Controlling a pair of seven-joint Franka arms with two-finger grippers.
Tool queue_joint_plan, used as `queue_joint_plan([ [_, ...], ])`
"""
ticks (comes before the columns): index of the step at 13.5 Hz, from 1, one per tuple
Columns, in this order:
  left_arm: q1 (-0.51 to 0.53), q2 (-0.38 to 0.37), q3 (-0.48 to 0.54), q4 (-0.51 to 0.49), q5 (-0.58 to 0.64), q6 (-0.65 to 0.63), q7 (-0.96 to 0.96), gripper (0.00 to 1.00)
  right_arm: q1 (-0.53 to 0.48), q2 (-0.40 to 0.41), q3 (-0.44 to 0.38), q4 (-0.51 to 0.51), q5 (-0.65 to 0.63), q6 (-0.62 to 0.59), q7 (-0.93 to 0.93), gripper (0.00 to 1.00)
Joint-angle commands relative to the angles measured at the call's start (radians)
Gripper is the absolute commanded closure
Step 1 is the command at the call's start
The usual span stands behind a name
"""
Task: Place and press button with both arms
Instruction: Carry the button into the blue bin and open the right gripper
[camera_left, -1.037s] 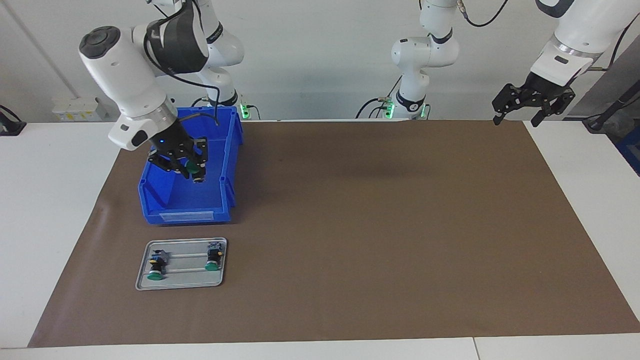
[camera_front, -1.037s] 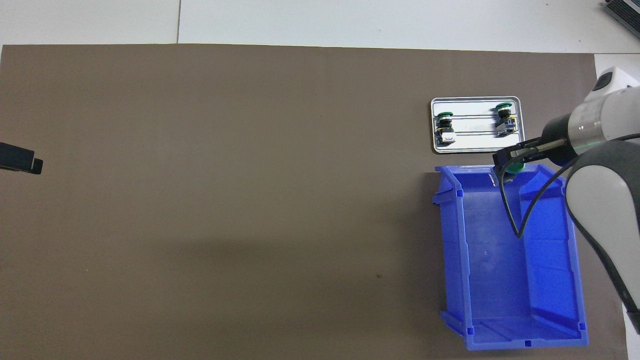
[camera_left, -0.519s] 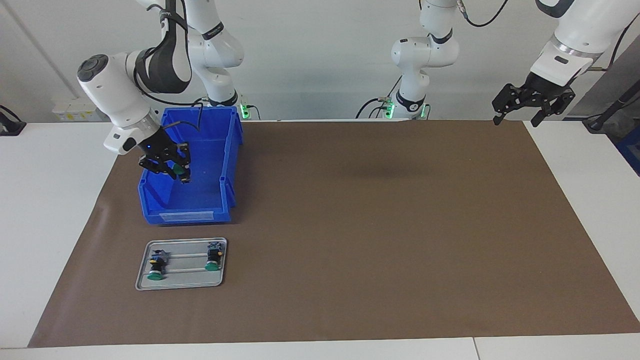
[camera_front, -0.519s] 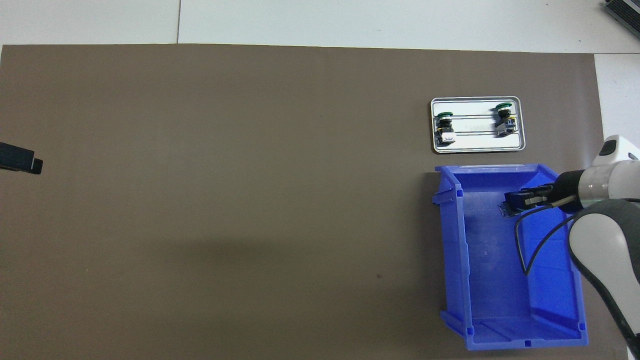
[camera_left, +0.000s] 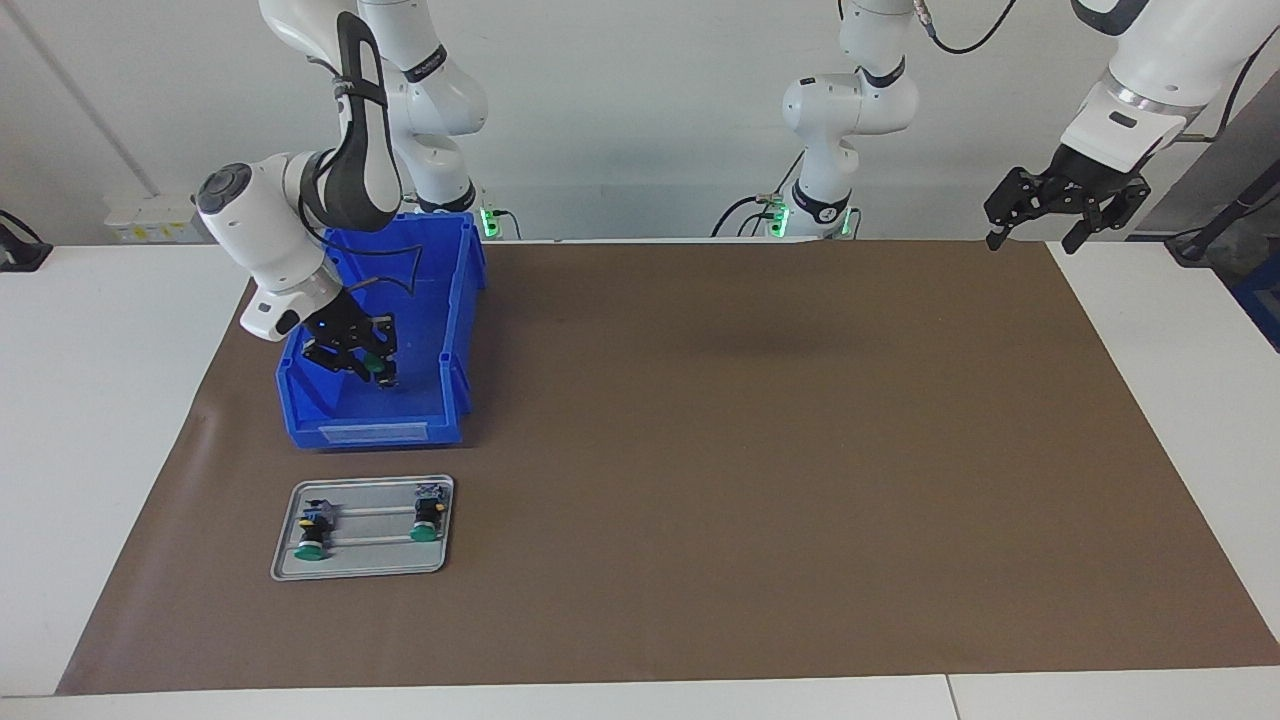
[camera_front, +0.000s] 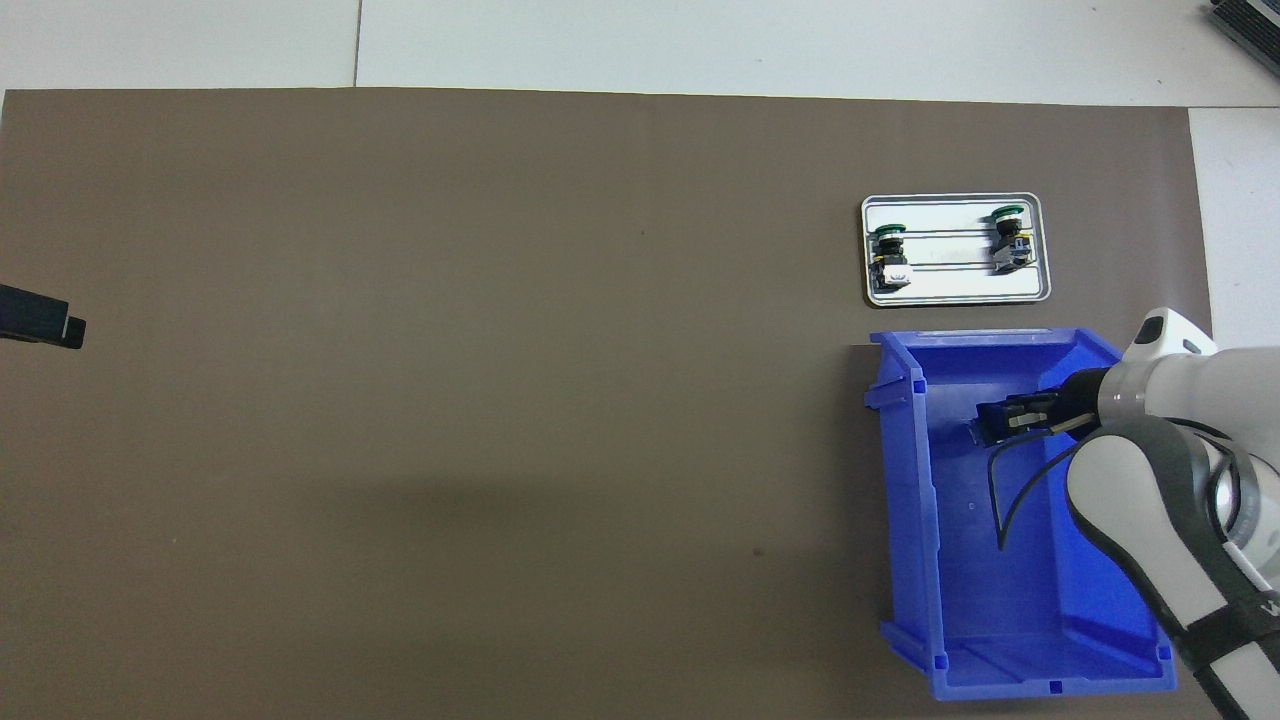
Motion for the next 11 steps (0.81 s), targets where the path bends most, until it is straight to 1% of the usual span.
queue_joint_plan([
  [1,0.000,-0.026,-0.002,-0.028,0.019,-0.005,-0.012,0.00,-0.012,-0.005,0.011,-0.012,0.035,0.012,-0.011,0.67],
  [2,0.000,-0.026,-0.002,-0.028,0.019,-0.005,-0.012,0.00,-0.006,-0.005,0.011,-0.014,0.035,0.009,0.023,0.15],
  [3,0.000,-0.026,-0.002,-0.028,0.021,-0.005,-0.012,0.00,-0.003,-0.005,0.012,-0.012,0.035,0.008,0.049,0.00],
  [6,0.000,-0.026,-0.002,-0.028,0.019,-0.005,-0.012,0.00,0.000,-0.007,0.017,0.017,0.035,0.003,0.076,0.00],
  [7,0.000,-0.026,-0.002,-0.028,0.019,-0.005,-0.012,0.00,0.011,-0.018,0.017,0.050,0.023,-0.014,0.131,0.00],
  [9,0.000,-0.026,-0.002,-0.028,0.019,-0.005,-0.012,0.00,0.032,-0.024,0.015,0.150,-0.020,-0.102,0.260,0.00],
  [11,0.000,-0.026,-0.002,-0.028,0.021,-0.005,-0.012,0.00,0.048,-0.021,0.020,0.234,-0.128,-0.126,0.406,0.00],
])
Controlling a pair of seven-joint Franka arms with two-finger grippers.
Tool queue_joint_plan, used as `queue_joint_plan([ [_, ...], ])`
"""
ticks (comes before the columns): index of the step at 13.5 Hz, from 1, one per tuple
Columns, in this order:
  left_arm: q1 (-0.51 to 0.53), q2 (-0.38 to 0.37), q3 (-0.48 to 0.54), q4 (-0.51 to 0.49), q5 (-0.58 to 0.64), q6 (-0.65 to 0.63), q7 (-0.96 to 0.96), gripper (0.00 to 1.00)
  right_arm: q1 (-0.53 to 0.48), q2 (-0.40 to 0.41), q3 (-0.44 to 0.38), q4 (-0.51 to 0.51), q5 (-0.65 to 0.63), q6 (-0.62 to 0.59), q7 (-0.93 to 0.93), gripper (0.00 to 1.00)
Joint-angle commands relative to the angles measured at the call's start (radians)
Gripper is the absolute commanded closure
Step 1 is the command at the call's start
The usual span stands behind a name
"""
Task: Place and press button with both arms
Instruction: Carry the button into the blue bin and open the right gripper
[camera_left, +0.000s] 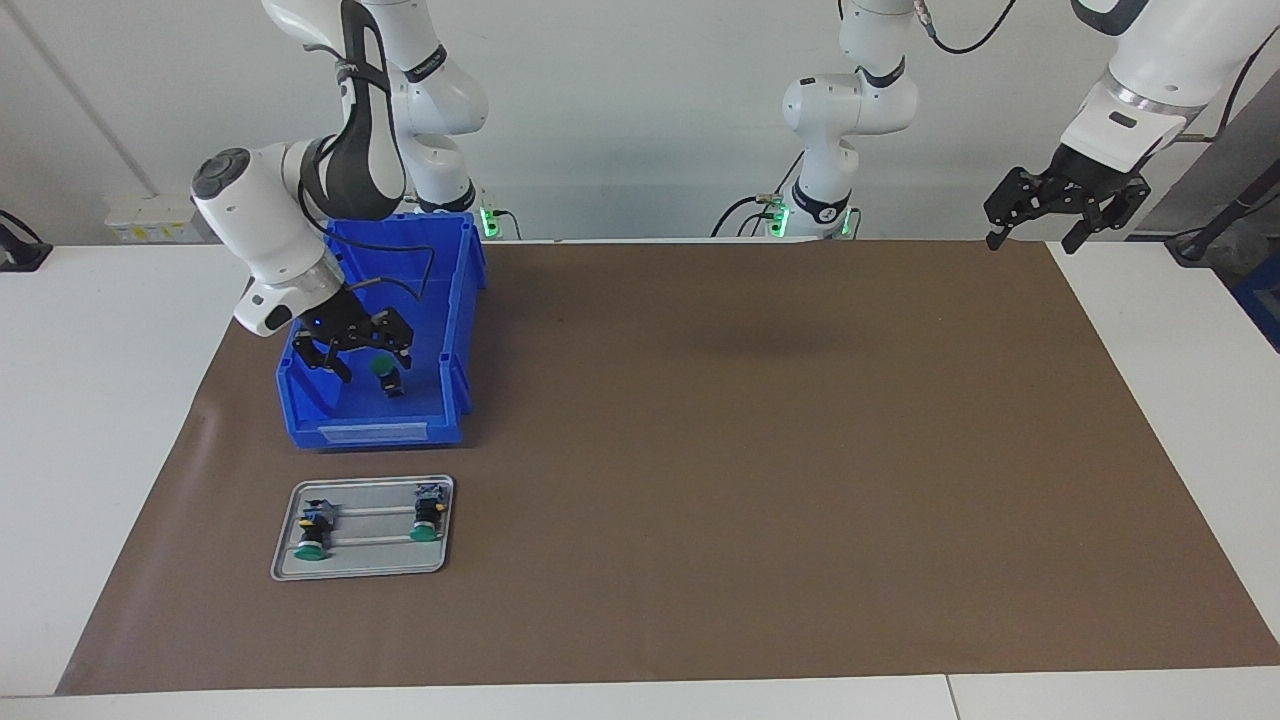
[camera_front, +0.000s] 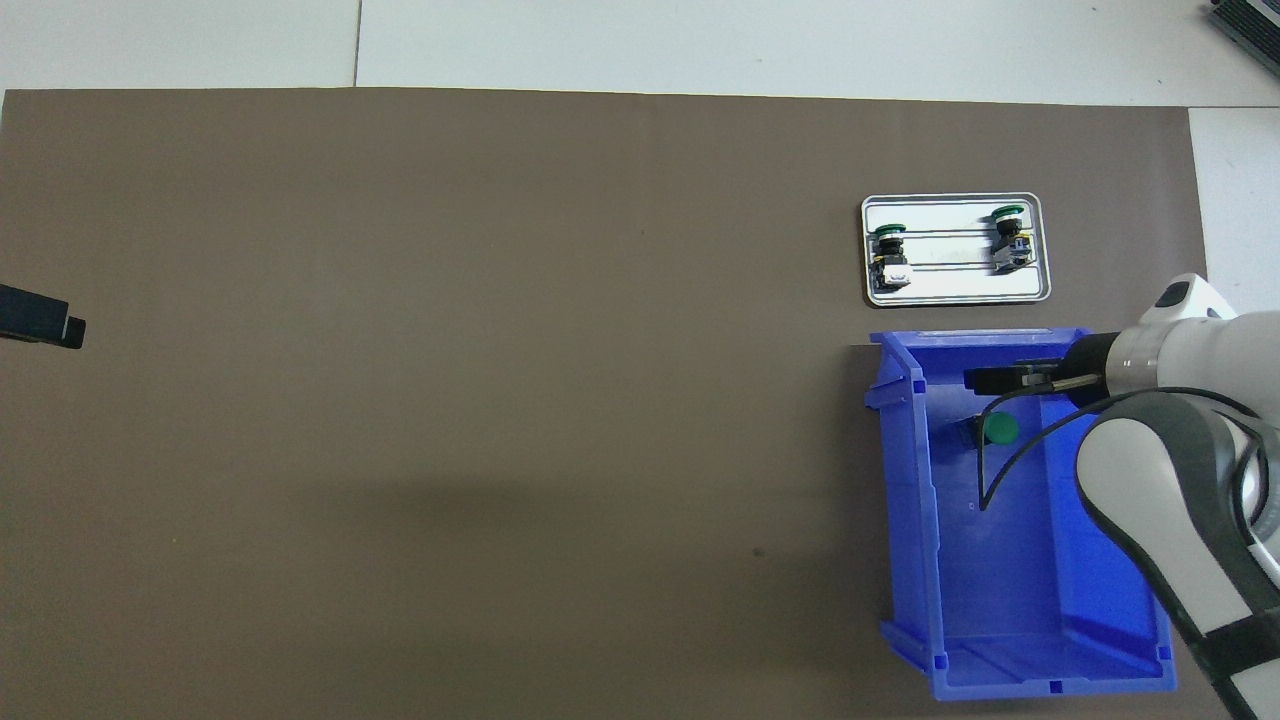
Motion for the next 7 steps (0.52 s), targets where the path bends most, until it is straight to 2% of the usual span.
queue_joint_plan([
  [1,0.000,-0.026,-0.002,-0.028,0.019,-0.005,-0.012,0.00,0.029,-0.001,0.006,0.116,-0.116,-0.058,0.174,0.00],
  [4,0.000,-0.026,-0.002,-0.028,0.019,-0.005,-0.012,0.00,0.032,-0.003,0.004,0.206,-0.157,-0.108,0.323,0.00],
  [7,0.000,-0.026,-0.002,-0.028,0.021,-0.005,-0.012,0.00,0.018,-0.004,-0.002,0.370,-0.223,-0.295,0.403,0.00],
])
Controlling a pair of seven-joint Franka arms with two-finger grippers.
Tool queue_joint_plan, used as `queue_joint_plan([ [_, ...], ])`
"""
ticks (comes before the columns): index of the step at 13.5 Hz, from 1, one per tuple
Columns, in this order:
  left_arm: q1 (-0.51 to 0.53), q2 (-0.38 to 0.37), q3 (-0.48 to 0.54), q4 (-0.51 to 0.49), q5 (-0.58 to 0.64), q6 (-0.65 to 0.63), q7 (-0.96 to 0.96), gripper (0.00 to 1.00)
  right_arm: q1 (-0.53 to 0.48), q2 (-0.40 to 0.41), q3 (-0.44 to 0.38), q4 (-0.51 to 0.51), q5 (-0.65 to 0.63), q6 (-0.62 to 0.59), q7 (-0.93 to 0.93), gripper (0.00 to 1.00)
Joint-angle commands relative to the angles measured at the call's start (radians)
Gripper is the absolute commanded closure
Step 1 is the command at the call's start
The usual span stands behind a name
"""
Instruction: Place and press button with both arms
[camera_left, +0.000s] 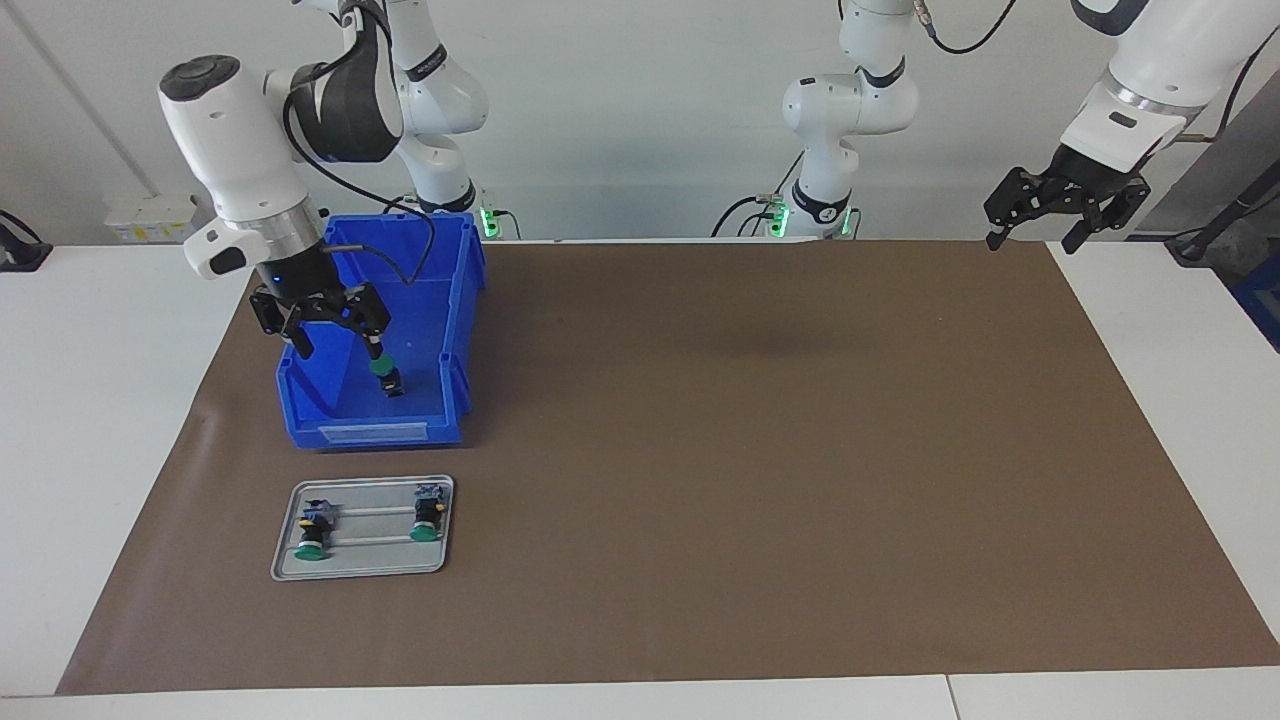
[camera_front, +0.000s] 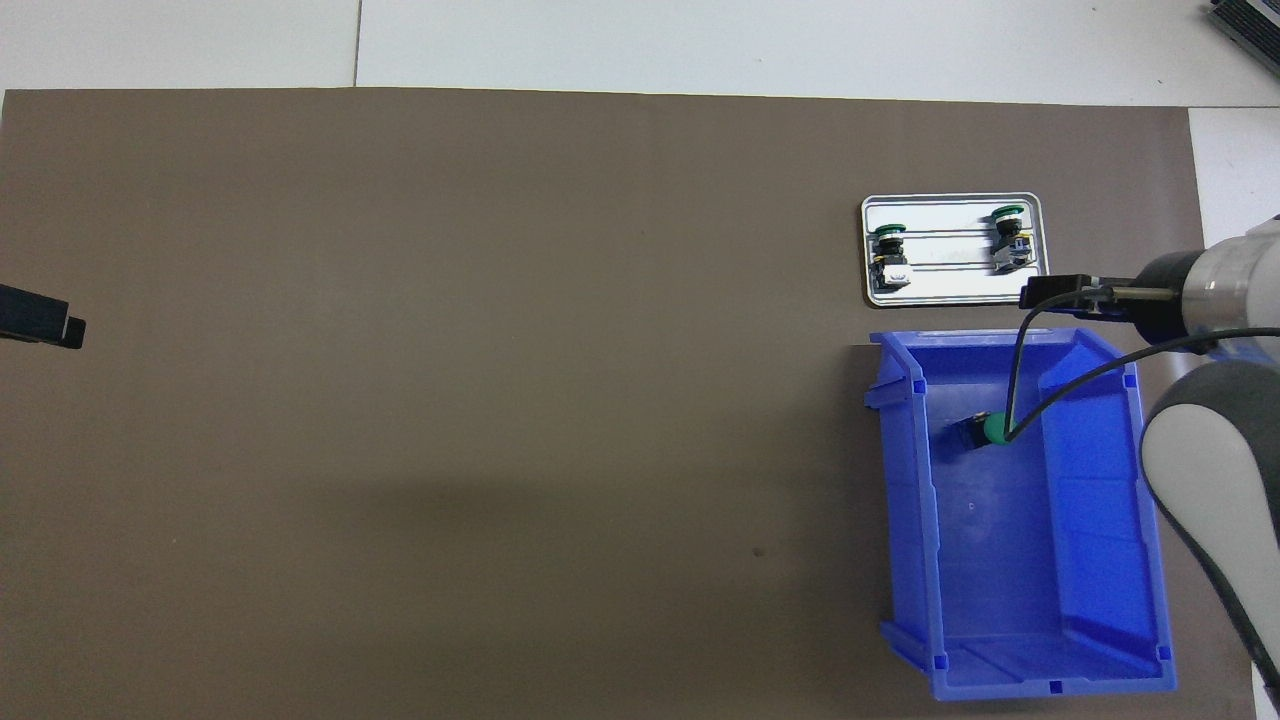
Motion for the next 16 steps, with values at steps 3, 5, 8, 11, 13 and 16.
queue_joint_plan([
  [3,0.000,-0.026,-0.002,-0.027,0.019,-0.005,-0.012,0.00,-0.059,0.012,0.017,0.260,-0.101,-0.271,0.115,0.00],
  [5,0.000,-0.026,-0.002,-0.028,0.021,-0.005,-0.012,0.00,-0.066,0.021,0.021,0.320,-0.087,-0.355,0.116,0.00],
  [8,0.000,-0.026,-0.002,-0.028,0.019,-0.005,-0.012,0.00,-0.011,0.023,-0.043,0.322,-0.086,-0.368,0.116,0.00],
  [11,0.000,-0.026,-0.002,-0.028,0.019,-0.005,-0.012,0.00,0.064,0.012,-0.106,0.338,-0.087,-0.417,0.116,0.00],
  [13,0.000,-0.026,-0.002,-0.028,0.019,-0.005,-0.012,0.00,0.061,-0.002,-0.104,0.314,-0.089,-0.412,0.102,0.00],
  [16,0.000,-0.026,-0.002,-0.028,0.021,-0.005,-0.012,0.00,0.063,-0.002,-0.100,0.317,-0.089,-0.441,0.061,0.00],
])
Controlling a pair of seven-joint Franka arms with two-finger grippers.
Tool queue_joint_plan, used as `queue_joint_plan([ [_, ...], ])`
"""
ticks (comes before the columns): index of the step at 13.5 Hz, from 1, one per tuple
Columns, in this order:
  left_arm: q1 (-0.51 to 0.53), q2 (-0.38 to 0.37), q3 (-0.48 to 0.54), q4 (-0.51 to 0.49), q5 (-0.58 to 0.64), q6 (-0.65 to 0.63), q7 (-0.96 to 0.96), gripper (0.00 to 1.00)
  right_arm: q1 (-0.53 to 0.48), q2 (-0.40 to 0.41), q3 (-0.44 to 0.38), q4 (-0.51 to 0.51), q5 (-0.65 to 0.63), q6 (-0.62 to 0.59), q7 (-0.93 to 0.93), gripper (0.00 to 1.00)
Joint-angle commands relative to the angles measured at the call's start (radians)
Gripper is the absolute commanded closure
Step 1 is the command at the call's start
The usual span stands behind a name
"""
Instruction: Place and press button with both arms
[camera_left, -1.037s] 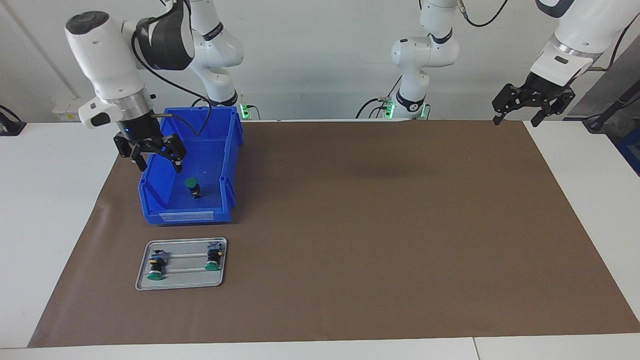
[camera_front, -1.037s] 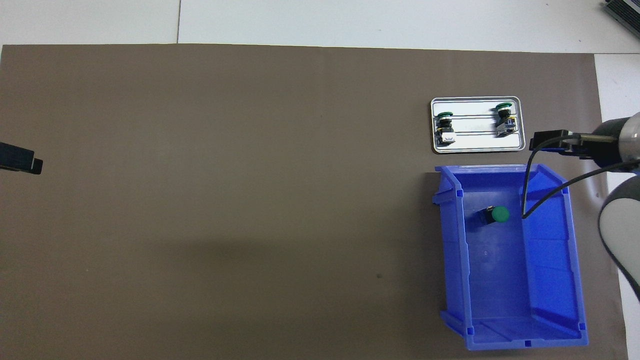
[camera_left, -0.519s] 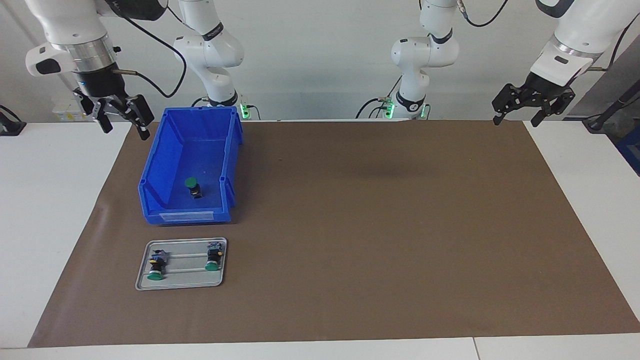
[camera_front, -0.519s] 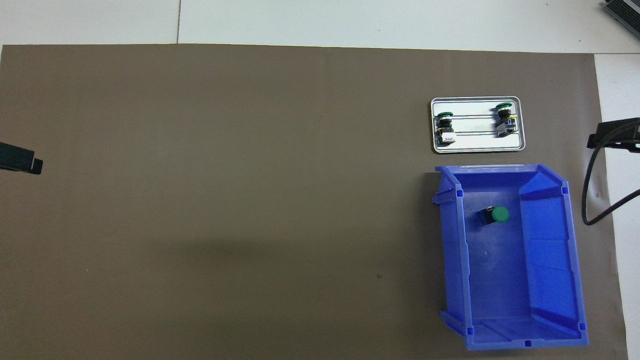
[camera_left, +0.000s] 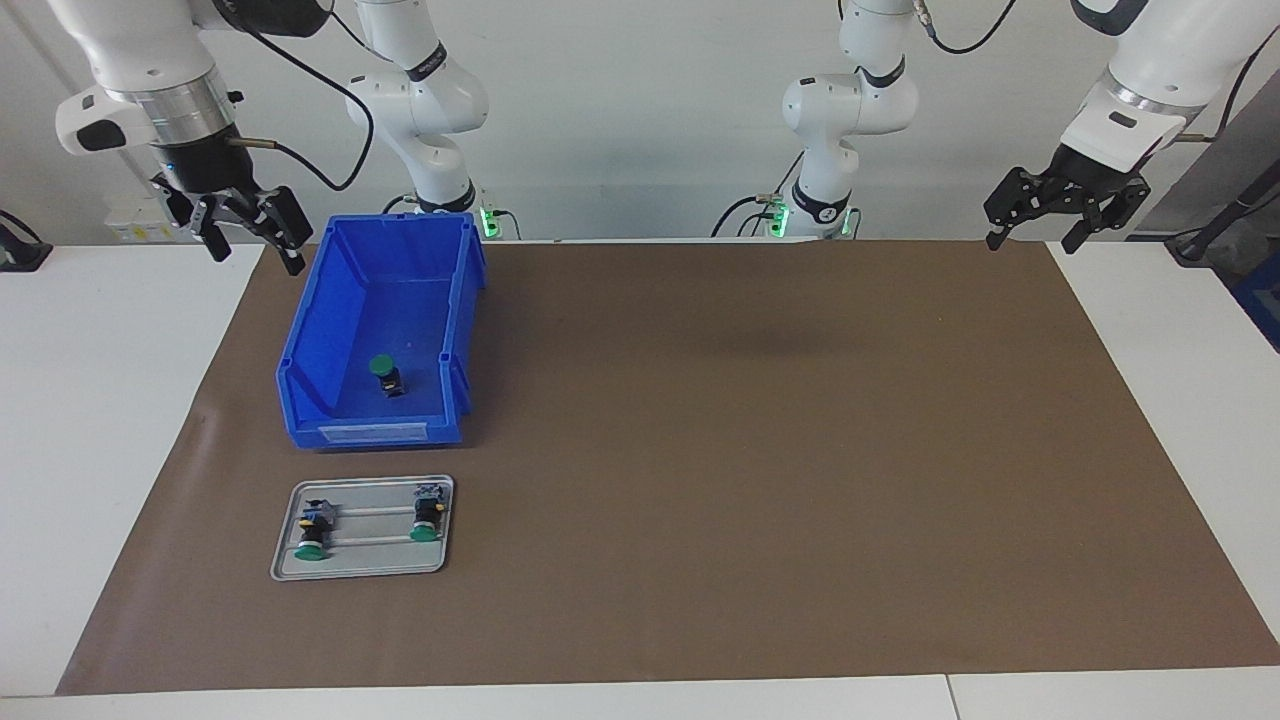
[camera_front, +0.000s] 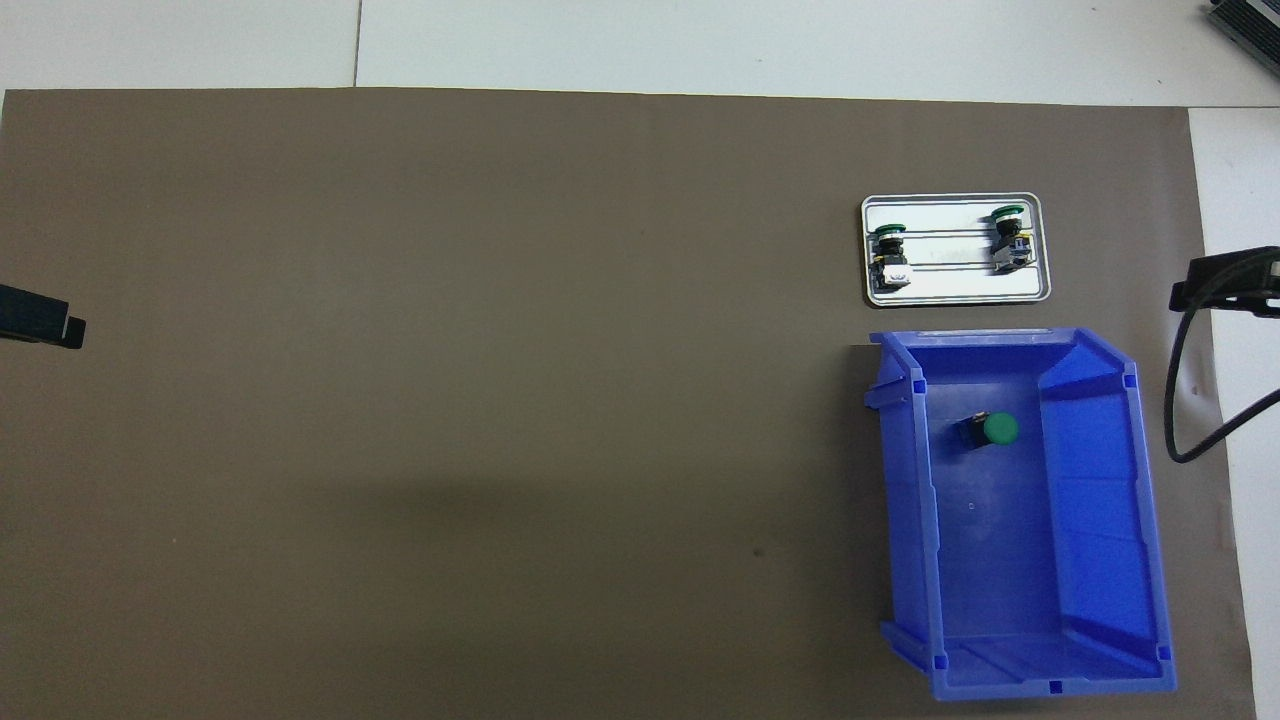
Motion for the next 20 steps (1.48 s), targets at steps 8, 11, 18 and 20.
queue_joint_plan([
  [8,0.000,-0.026,-0.002,-0.028,0.019,-0.005,-0.012,0.00,0.066,0.013,-0.042,0.047,0.041,-0.146,-0.014,0.00],
  [11,0.000,-0.026,-0.002,-0.028,0.019,-0.005,-0.012,0.00,0.066,0.010,-0.042,0.038,0.021,-0.140,-0.020,0.00],
  [18,0.000,-0.026,-0.002,-0.028,0.019,-0.005,-0.012,0.00,0.066,0.006,-0.039,0.031,0.004,-0.142,-0.023,0.00],
  [20,0.000,-0.026,-0.002,-0.028,0.021,-0.005,-0.012,0.00,0.066,0.006,-0.039,0.030,0.006,-0.142,-0.020,0.00],
])
